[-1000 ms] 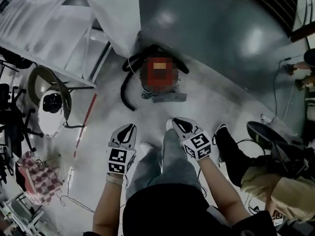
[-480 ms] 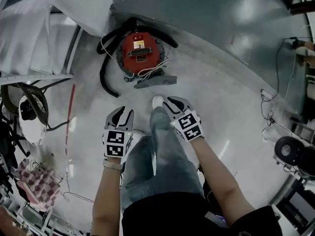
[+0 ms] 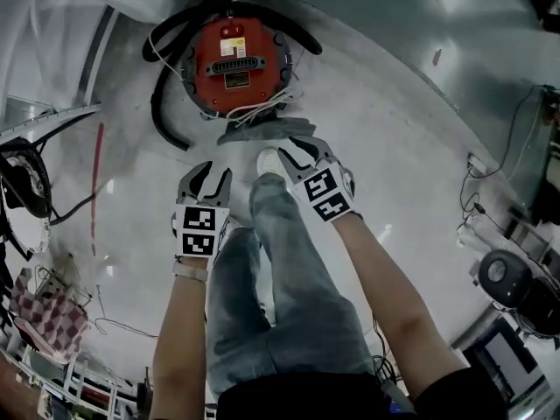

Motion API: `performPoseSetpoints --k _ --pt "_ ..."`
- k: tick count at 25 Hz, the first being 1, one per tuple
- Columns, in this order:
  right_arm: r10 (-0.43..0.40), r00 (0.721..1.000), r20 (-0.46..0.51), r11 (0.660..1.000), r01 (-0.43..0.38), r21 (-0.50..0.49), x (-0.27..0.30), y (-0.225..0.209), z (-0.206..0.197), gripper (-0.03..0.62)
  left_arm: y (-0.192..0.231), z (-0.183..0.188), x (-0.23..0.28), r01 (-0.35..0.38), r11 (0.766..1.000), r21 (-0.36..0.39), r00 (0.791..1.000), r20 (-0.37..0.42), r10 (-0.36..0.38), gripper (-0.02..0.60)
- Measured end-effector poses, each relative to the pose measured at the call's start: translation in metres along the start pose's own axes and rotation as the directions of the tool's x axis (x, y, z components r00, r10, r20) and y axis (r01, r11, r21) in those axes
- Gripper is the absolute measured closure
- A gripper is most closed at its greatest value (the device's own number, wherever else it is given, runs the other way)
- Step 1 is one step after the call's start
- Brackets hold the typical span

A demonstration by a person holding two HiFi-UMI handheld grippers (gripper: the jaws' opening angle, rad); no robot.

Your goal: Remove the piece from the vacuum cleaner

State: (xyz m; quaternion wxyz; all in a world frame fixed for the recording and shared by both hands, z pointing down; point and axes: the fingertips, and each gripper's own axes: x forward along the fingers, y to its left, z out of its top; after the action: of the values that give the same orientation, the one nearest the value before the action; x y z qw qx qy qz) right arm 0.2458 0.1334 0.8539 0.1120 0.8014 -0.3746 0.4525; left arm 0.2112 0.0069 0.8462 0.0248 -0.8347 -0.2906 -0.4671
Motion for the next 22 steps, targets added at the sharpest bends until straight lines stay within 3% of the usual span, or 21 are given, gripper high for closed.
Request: performPoseSetpoints --k 7,16,22 --pt "0.033 0.993 -0.114 0.985 -0.052 -0.163 0.059 -0.031 -0.018 0.468 0.008 -0.011 0.081 0.034 0.999 -0.019 0.998 -0.061 -0.035 0.423" --pt "0.101 0.971 -0.215 0.952 -0.157 -0.261 0.106 -0.041 -0.039 0.467 0.019 -0.039 0.144 0.042 0.999 -0.014 0.985 -0.166 -0.044 0.406" --pt "0.154 0.954 -0.255 0.930 -0.228 -0.289 0.115 -0.042 -0.045 0.473 0.012 -0.048 0.163 0.110 0.990 0.085 0.960 -0.266 -0.084 0.377"
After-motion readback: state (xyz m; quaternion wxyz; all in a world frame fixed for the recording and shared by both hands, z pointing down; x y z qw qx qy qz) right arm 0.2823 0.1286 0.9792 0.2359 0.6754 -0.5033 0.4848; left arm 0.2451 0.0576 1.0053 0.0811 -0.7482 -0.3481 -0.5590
